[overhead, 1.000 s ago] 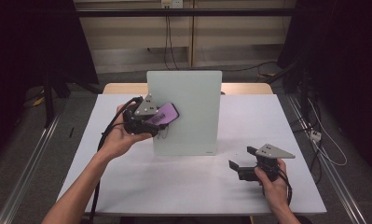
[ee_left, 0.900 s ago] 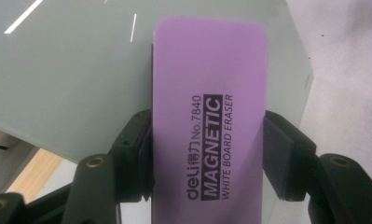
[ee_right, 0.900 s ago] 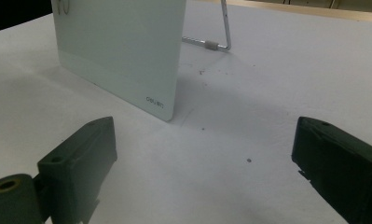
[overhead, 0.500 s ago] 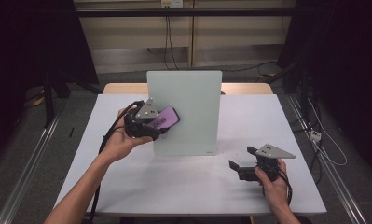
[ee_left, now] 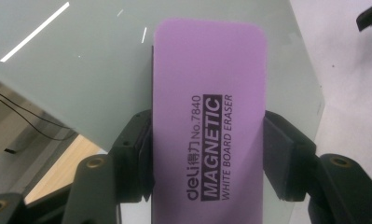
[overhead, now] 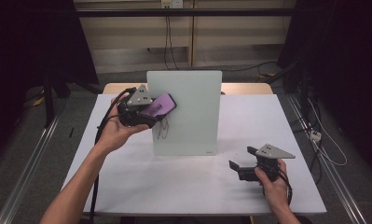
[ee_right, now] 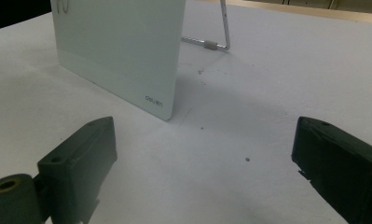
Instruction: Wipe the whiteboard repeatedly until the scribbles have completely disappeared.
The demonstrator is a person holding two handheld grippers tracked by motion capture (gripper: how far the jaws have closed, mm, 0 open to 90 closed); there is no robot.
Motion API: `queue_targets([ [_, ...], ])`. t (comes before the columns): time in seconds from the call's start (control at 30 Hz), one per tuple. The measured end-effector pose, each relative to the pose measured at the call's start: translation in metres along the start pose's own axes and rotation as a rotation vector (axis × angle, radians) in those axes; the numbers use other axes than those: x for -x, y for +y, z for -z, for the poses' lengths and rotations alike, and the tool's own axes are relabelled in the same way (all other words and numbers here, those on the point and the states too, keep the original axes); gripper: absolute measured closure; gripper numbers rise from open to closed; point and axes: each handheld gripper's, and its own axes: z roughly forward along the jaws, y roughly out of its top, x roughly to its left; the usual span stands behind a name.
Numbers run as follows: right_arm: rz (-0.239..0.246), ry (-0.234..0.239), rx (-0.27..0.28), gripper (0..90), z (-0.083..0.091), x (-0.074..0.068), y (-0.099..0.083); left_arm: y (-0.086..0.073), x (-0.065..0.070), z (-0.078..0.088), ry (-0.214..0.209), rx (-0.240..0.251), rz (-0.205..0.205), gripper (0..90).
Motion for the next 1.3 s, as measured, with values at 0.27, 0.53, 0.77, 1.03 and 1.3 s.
queue_targets([
  [0.27,0.002,-0.001,0.001,6.5,0.000,0.000,0.000,-0.004,0.003,-0.002,-0.011,-0.029,-0.018,41.1],
  [0.53,0.004,0.001,-0.002,6.5,0.000,0.000,0.000,-0.013,0.010,-0.009,-0.045,-0.049,-0.014,41.1],
  [0.77,0.003,0.001,-0.002,6.5,0.000,-0.001,0.000,-0.021,0.017,-0.015,-0.086,-0.076,-0.010,41.1],
  [1.03,0.004,0.002,-0.002,6.5,0.000,0.000,0.000,-0.029,0.022,-0.022,-0.114,-0.095,-0.016,41.1],
  [1.3,0.002,0.001,-0.002,6.5,0.000,0.000,0.000,-0.027,0.019,-0.019,-0.123,-0.094,-0.015,41.1],
])
